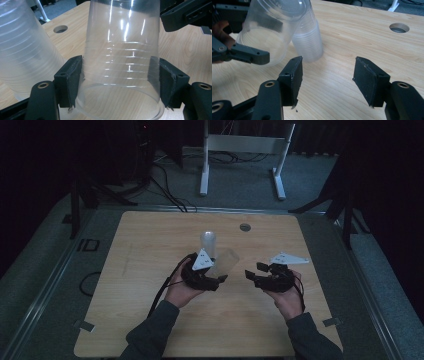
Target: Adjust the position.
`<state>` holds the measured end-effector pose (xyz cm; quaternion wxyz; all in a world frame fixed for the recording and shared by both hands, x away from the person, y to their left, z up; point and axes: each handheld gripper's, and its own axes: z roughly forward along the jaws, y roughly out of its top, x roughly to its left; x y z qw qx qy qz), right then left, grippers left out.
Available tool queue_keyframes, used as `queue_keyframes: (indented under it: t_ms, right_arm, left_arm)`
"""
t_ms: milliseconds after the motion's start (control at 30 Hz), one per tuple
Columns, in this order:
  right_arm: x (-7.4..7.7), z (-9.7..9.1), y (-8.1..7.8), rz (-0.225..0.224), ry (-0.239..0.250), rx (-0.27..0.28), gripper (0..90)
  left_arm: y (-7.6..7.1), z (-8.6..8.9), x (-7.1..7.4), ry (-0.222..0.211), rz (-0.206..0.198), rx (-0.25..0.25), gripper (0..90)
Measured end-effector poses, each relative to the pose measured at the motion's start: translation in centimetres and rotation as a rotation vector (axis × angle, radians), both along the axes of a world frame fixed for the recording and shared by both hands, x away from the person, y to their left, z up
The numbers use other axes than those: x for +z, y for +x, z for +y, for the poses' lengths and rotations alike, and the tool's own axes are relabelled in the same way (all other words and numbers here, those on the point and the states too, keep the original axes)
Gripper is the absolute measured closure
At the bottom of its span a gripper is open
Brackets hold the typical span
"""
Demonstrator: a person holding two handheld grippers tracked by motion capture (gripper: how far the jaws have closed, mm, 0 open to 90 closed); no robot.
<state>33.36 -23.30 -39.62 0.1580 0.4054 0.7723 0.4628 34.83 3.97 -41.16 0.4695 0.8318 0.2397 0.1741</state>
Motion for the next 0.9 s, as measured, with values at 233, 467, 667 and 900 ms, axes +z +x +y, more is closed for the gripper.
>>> queue_keyframes:
  t_ms: [233, 467, 667, 900]
  right_arm:
    - [0.07, 0.05, -0.24, -0.006, -0.039, 0.017, 40.5]
    - [0.23, 0.22, -0.57, -0.014, -0.100, 0.038, 41.7]
    - [0.54, 0.52, -0.65, -0.025, -0.164, 0.064, 42.2]
    - [0.75, 0.62, -0.71, -0.035, -0.198, 0.086, 42.8]
  left_arm:
    - [-0.05, -0.02, -0.04, 0.015, 0.003, -0.010, 29.3]
    - [-0.09, 0.08, -0.23, 0.038, 0.003, -0.020, 29.3]
    - [-0.20, -0.02, -0.33, 0.051, -0.005, -0.035, 29.3]
    - [-0.35, -0.21, -0.46, 0.074, -0.010, -0.052, 29.3]
